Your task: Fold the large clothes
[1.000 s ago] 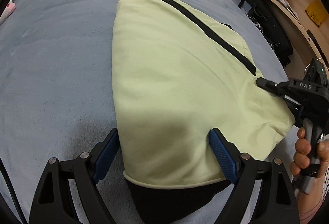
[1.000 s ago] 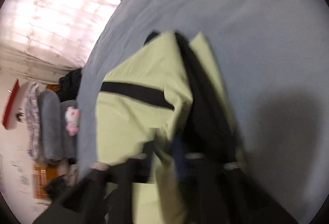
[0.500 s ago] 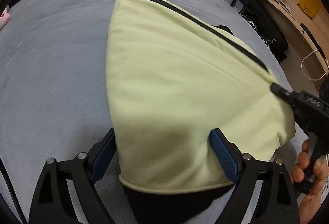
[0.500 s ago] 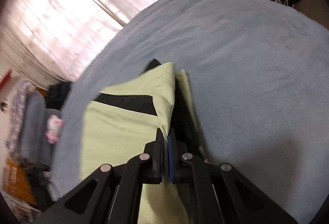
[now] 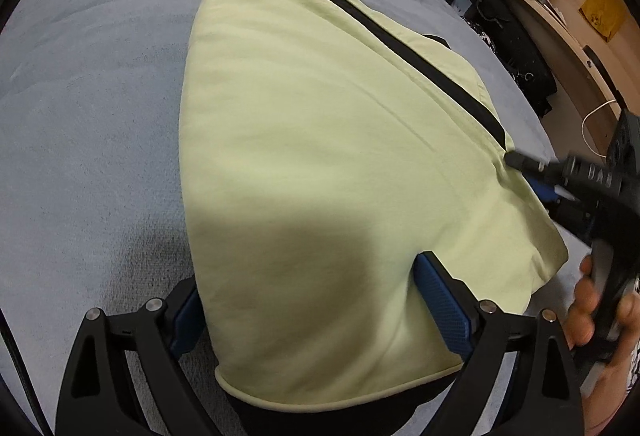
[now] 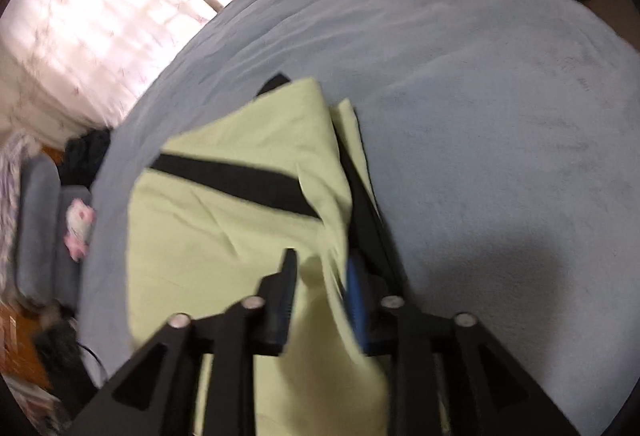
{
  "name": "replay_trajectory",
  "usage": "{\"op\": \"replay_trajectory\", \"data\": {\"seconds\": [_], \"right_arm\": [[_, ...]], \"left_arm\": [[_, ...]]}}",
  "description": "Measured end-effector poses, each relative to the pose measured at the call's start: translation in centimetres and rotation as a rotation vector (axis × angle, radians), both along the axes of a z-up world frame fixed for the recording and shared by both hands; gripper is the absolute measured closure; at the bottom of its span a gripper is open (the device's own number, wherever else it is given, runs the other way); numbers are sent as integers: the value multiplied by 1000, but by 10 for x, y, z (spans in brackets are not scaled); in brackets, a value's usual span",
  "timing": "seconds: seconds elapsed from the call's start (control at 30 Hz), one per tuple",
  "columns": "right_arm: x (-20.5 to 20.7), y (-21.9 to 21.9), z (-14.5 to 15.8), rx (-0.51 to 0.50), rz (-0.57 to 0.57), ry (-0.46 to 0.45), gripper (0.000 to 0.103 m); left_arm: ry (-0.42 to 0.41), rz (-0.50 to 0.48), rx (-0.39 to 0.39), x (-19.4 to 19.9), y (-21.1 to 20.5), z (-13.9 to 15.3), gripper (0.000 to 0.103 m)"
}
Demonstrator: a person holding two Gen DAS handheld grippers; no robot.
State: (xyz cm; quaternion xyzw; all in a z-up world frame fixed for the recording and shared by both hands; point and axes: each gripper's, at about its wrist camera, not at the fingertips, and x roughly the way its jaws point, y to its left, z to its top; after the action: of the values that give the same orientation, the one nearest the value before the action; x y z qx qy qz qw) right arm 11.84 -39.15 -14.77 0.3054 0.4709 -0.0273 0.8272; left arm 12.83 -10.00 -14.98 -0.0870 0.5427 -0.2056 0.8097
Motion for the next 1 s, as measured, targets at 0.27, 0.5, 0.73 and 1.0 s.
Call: {"op": "replay_trajectory", "data": {"seconds": [0.27, 0.5, 0.73, 1.0], "right_arm": [[60, -11, -9, 50, 14, 75, 73], [70, -3, -4, -67, 102, 71, 93], [67, 4, -20, -147, 70, 95, 93], [42, 19, 19, -263, 88, 122, 90]], "left_arm": [[8, 0, -7, 2, 5, 0, 10], [14, -7, -2, 6, 2, 1, 8], [14, -25, 27, 8, -3, 1, 5], [18, 8, 39, -1, 9, 25, 5]]}}
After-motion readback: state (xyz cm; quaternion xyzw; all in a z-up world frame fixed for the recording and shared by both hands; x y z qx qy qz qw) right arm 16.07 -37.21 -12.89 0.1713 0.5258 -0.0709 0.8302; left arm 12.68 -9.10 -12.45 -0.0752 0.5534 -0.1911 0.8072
